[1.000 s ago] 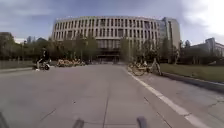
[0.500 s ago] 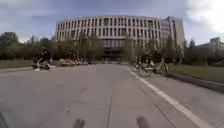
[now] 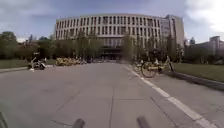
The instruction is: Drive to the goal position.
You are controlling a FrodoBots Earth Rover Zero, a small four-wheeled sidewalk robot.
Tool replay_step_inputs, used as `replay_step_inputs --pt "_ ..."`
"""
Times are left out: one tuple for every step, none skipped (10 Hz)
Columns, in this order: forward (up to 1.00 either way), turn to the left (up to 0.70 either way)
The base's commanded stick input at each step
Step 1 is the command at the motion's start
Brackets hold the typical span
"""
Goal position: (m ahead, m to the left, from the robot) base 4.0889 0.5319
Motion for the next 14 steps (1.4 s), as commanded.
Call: replay_step_inputs --pt "1.00 0.00" --pt "1.00 0.00" --pt "1.00 0.00" --pt "1.00 0.00" --pt "1.00 0.00" --pt "1.00 0.00" --pt "1.00 0.00" --pt "1.00 0.00" --pt "1.00 0.00" --pt "1.00 0.00" --pt "1.00 0.00" --pt "1.00 0.00" --pt "1.00 0.00" --pt "1.00 0.00"
